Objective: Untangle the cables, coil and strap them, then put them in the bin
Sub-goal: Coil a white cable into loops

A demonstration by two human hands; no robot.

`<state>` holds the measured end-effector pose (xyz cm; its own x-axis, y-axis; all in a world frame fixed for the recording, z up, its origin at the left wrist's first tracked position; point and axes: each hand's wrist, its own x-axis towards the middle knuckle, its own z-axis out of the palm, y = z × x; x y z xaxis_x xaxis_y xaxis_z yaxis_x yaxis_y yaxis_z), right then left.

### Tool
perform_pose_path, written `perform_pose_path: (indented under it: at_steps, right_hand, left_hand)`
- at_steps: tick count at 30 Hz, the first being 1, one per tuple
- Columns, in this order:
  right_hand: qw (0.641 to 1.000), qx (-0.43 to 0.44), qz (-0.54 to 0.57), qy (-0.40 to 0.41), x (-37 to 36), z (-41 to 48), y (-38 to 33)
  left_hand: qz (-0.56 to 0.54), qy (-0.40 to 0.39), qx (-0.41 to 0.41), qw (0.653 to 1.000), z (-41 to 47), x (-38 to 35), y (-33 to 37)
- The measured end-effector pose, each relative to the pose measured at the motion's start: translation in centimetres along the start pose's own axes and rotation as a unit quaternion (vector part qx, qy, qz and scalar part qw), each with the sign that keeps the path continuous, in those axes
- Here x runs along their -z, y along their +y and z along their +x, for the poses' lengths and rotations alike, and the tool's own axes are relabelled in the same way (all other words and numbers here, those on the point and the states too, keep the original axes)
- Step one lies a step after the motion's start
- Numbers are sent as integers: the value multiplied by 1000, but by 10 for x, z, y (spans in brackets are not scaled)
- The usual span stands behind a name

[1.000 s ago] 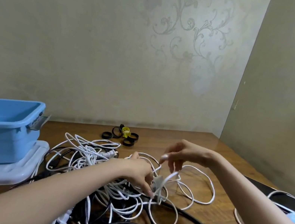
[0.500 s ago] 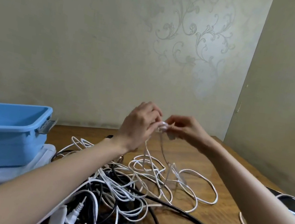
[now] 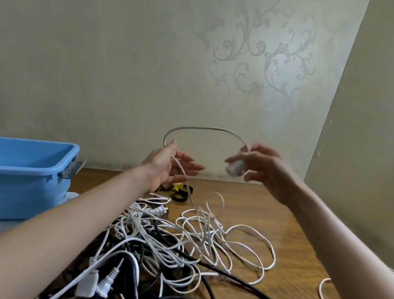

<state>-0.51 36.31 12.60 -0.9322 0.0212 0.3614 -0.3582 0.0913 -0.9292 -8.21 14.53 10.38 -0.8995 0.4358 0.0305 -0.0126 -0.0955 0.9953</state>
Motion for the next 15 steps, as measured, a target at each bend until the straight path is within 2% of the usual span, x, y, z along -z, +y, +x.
perform_pose_path:
  at_steps: [2, 5, 8, 12, 15]
  right_hand:
    - [998, -25, -49, -28, -14, -2, 13]
    - [993, -47, -88, -64, -36, -6, 26]
    - [993, -27, -93, -69, -55, -10, 25]
    - [998, -13, 62, -14, -66, -8, 17]
    - [981, -12, 191, -25, -74, -5, 17]
  left_hand:
    - [41, -19, 4, 999, -3, -6, 8]
    - [123, 0, 2, 992, -5, -14, 5]
    - [112, -19, 40, 993, -9, -13, 0]
    - [61, -46, 33, 997, -18, -6, -10]
    - [93, 5, 11, 996, -21, -7, -24]
